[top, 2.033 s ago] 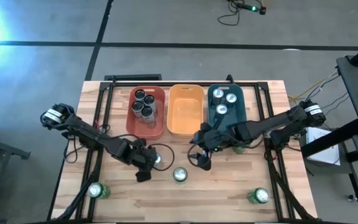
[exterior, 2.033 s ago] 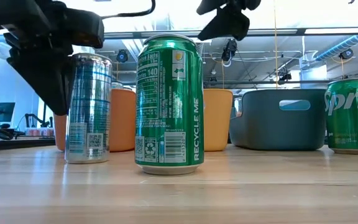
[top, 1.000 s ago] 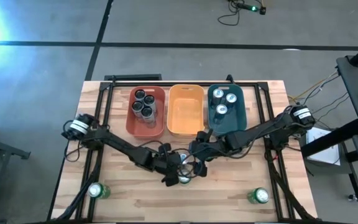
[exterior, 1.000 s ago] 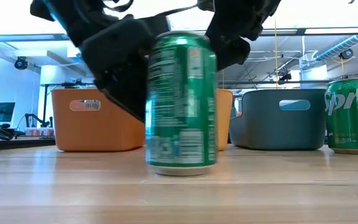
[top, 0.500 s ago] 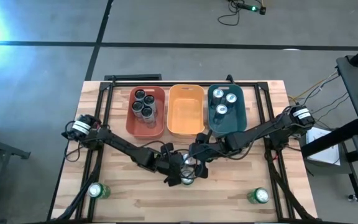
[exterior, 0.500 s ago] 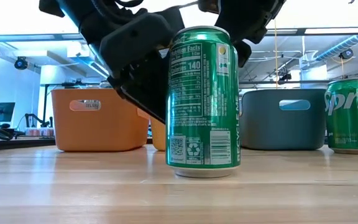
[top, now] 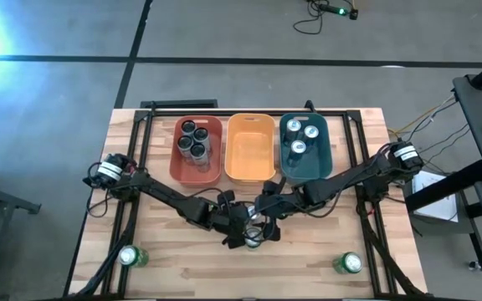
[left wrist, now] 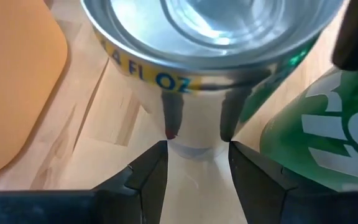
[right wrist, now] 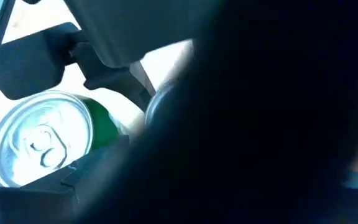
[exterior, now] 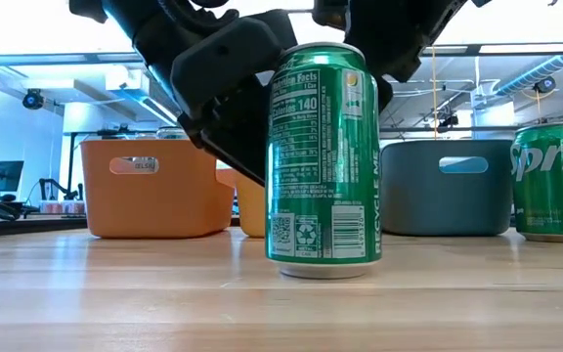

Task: Sort soda cans
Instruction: Put the blue soda can into the blue bin

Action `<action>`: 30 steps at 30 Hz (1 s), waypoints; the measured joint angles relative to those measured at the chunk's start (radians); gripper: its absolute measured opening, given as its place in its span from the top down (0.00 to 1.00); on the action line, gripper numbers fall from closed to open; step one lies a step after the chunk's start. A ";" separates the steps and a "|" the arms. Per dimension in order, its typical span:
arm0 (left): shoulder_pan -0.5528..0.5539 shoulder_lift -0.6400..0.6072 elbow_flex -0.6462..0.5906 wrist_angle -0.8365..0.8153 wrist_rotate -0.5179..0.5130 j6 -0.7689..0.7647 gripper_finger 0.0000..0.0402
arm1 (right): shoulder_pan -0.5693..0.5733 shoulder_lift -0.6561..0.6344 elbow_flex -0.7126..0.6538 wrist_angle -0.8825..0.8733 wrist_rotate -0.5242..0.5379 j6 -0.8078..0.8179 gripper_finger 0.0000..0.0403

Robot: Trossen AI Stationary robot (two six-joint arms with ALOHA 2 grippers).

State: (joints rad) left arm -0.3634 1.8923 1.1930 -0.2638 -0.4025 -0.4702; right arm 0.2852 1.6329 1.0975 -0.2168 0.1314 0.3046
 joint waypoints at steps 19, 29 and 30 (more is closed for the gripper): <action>0.001 -0.019 0.005 -0.035 -0.004 -0.013 0.62 | -0.001 0.005 -0.016 0.074 0.002 -0.029 0.30; 0.007 -0.024 0.004 -0.031 -0.009 -0.014 0.62 | -0.002 0.005 -0.032 0.099 0.063 -0.023 0.24; 0.008 -0.024 0.004 -0.029 -0.009 -0.014 0.62 | -0.002 0.005 -0.033 0.104 0.075 -0.021 0.24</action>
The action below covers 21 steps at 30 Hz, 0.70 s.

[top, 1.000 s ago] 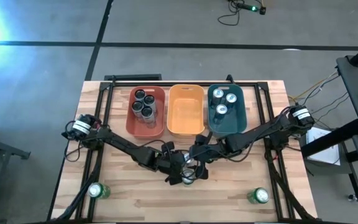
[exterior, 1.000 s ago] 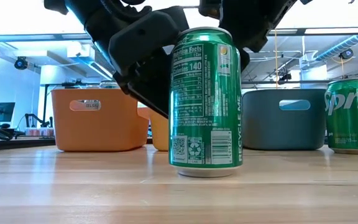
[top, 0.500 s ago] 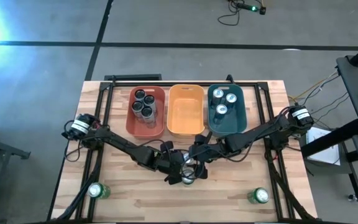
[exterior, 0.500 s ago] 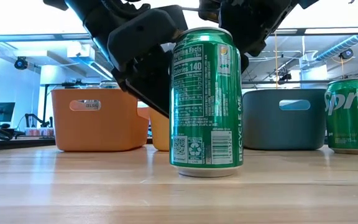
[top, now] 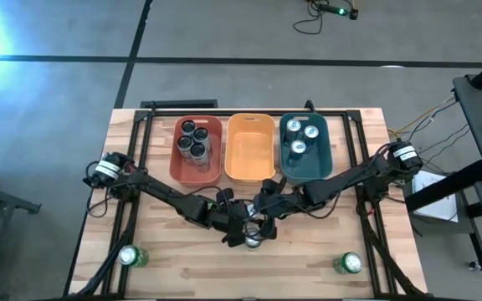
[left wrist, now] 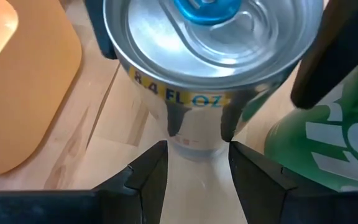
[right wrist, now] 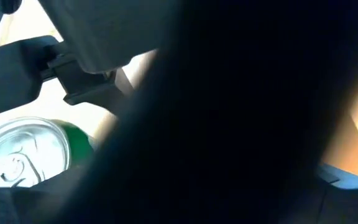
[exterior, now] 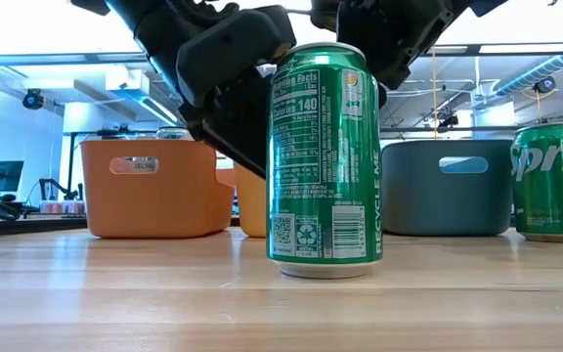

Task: Sort soda cans
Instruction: Put the blue soda can into the blue bin

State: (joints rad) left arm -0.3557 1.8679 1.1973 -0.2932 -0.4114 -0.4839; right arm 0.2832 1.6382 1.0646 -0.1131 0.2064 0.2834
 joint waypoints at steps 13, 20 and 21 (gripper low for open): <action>0.000 -0.020 0.000 -0.027 0.001 -0.001 0.62 | -0.002 0.000 -0.014 0.011 0.041 0.062 0.42; -0.004 -0.144 0.111 -0.370 0.006 0.016 0.62 | -0.002 -0.093 0.031 -0.083 0.056 0.127 0.41; -0.005 -0.169 0.130 -0.409 0.004 0.021 0.62 | -0.002 -0.126 0.045 -0.119 0.056 0.137 0.40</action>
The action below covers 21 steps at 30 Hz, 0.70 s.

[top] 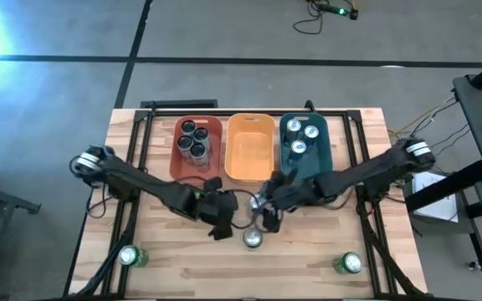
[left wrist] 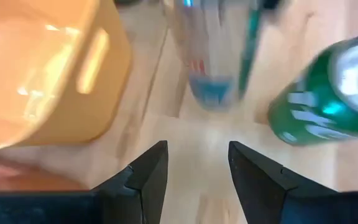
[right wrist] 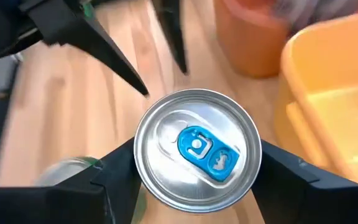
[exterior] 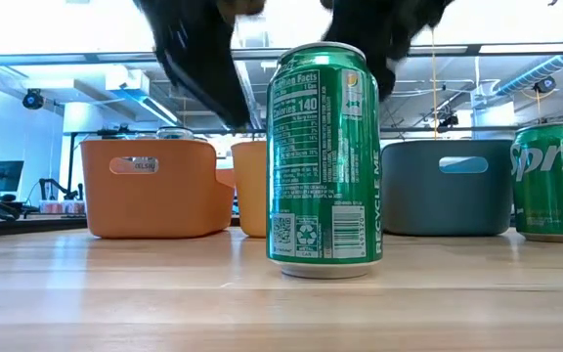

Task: Sort soda cans
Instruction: Put the blue soda can into the blue bin

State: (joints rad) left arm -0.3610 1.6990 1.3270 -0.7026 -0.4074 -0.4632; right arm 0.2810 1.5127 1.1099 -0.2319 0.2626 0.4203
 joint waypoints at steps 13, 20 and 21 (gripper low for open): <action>-0.031 -0.344 0.041 -0.045 -0.371 -0.064 0.62 | 0.000 -0.496 0.055 -0.555 0.345 0.124 0.40; -0.031 -0.368 0.040 -0.029 -0.424 -0.077 0.62 | -0.001 -0.657 -0.045 -0.757 0.494 0.301 0.42; -0.030 -0.364 0.040 -0.025 -0.424 -0.078 0.62 | -0.002 -0.673 -0.072 -0.760 0.512 0.313 0.42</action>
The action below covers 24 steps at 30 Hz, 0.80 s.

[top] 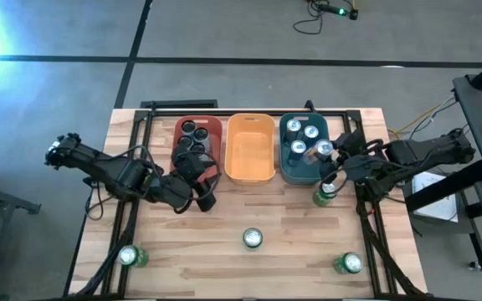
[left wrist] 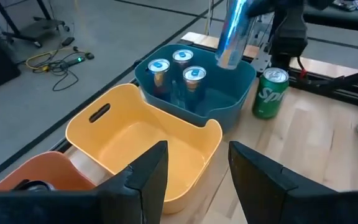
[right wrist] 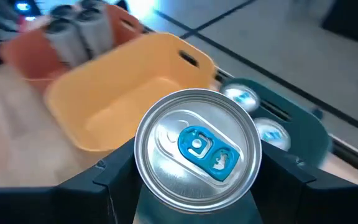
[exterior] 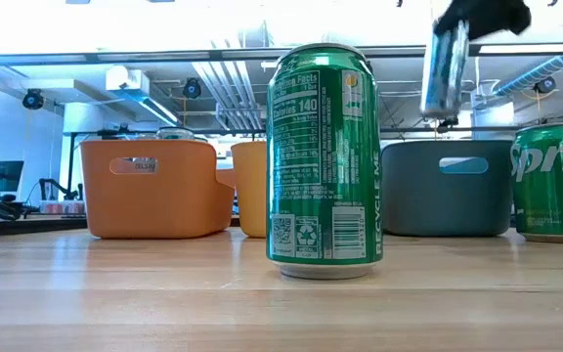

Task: Sort soda cans
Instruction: Put the blue soda can into the blue bin

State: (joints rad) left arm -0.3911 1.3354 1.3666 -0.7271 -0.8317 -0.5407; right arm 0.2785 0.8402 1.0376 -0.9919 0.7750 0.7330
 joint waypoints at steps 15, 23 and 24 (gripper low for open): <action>0.020 0.086 0.021 0.045 -0.023 -0.041 0.62 | -0.157 -0.082 -0.392 0.250 -0.110 -0.038 0.40; 0.022 0.088 0.050 0.047 -0.023 -0.051 0.62 | -0.277 -0.066 -0.416 0.285 -0.169 -0.181 0.41; 0.022 0.088 0.050 0.046 -0.023 -0.053 0.62 | -0.296 -0.068 -0.425 0.301 -0.195 -0.201 0.41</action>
State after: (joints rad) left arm -0.3695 1.4235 1.4170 -0.6807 -0.8543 -0.5934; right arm -0.0179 0.7723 0.6123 -0.6912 0.5796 0.5319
